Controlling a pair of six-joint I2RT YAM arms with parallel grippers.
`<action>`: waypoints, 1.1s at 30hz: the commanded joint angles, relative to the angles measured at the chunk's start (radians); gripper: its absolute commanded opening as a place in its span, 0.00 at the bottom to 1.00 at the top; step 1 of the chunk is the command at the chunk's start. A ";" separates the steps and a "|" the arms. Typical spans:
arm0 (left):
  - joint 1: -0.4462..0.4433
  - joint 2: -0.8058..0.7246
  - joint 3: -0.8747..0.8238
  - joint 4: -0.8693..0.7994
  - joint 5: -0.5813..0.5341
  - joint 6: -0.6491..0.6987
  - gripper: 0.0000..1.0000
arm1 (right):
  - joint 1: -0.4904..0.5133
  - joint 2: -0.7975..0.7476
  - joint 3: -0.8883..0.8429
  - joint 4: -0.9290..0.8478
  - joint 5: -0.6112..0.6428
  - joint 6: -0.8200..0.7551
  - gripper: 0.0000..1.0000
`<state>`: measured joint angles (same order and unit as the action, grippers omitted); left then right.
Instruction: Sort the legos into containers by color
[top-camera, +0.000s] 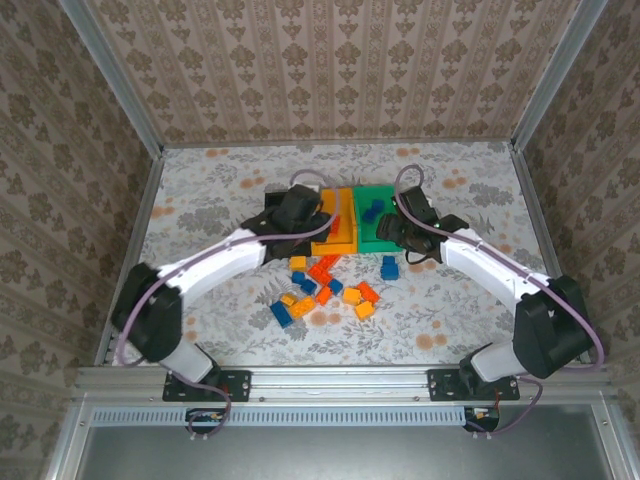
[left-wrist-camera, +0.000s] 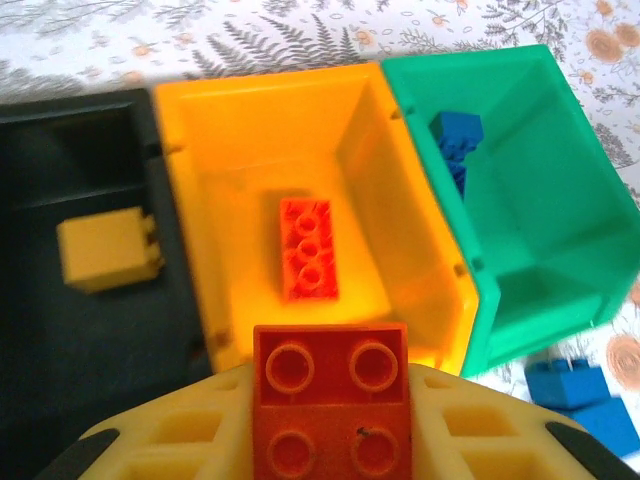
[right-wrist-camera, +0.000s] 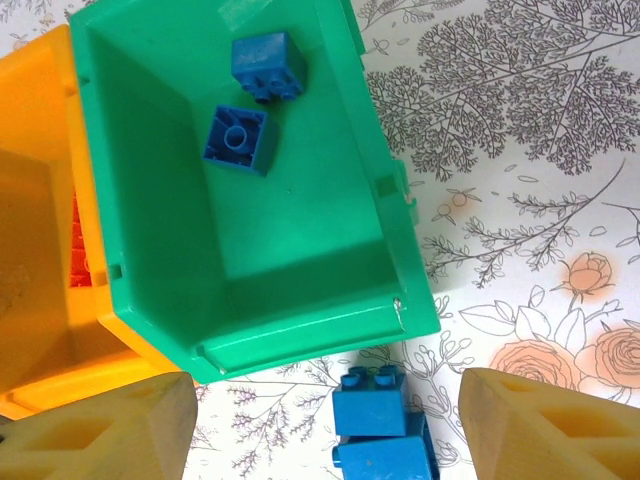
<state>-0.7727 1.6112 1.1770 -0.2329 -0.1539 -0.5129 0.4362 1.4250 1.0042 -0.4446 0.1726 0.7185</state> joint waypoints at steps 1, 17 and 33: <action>0.003 0.117 0.113 0.002 0.017 0.058 0.34 | -0.007 -0.063 -0.031 -0.011 0.003 0.019 0.71; 0.038 0.277 0.330 -0.061 0.041 0.053 0.69 | -0.002 -0.179 -0.130 -0.038 -0.107 -0.024 0.73; -0.017 -0.320 -0.214 0.001 0.039 -0.045 1.00 | 0.346 -0.040 -0.097 -0.138 -0.211 -0.174 0.77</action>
<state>-0.7849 1.3476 1.0496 -0.2077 -0.1013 -0.5137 0.7448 1.3613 0.8883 -0.5274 -0.0311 0.5869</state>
